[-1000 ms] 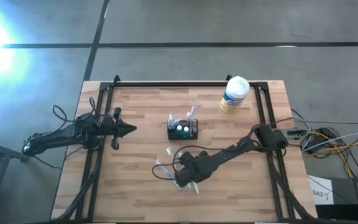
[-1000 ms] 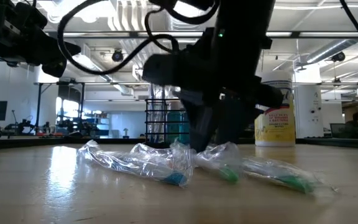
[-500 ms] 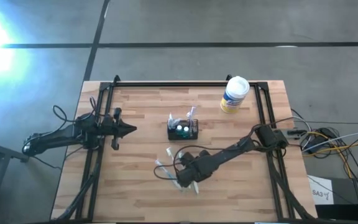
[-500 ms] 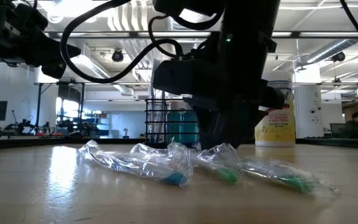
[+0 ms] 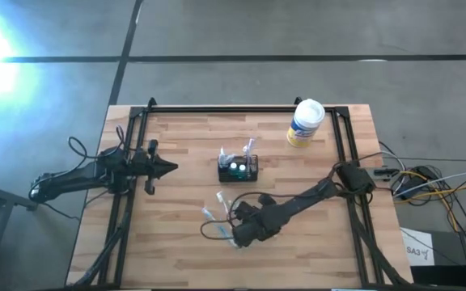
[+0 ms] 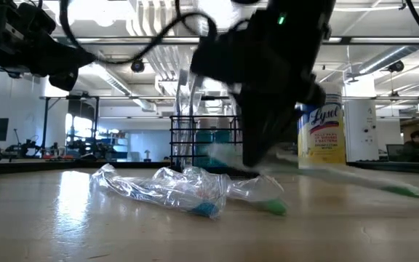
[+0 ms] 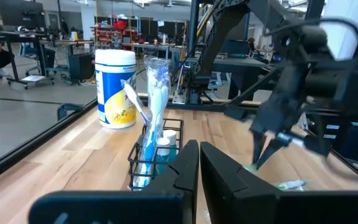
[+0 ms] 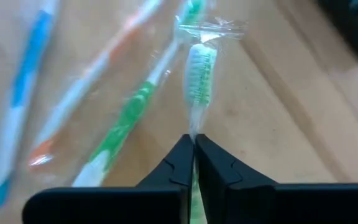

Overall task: Pick & Place toothbrushing station
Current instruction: Put the right green toothbrush into the black wire organizer

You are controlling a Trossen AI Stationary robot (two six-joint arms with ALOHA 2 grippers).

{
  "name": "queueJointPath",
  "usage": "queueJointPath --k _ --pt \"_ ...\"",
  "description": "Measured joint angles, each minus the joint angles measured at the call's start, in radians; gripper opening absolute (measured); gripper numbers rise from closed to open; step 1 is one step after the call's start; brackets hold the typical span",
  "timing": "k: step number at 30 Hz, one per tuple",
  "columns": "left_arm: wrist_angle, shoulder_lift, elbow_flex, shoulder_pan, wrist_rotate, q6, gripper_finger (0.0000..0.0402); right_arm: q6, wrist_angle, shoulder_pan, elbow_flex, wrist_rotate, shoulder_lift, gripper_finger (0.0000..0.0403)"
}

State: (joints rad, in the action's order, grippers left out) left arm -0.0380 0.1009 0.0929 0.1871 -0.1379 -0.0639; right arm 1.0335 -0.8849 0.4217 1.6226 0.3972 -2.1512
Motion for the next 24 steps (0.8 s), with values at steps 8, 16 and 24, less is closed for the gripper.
queueJointPath --k 8,16,24 --pt "0.004 0.000 0.000 0.000 0.001 0.006 0.0021 -0.198 0.068 0.109 -0.008 0.388 0.212 0.0008" --pt "0.001 0.000 0.000 0.000 0.001 0.006 0.0021 -0.800 0.472 0.214 -0.080 0.428 0.419 0.0008" --pt "0.001 0.000 0.000 0.000 0.007 0.046 0.0021 -1.045 0.853 0.193 -0.303 0.250 0.616 0.0007"
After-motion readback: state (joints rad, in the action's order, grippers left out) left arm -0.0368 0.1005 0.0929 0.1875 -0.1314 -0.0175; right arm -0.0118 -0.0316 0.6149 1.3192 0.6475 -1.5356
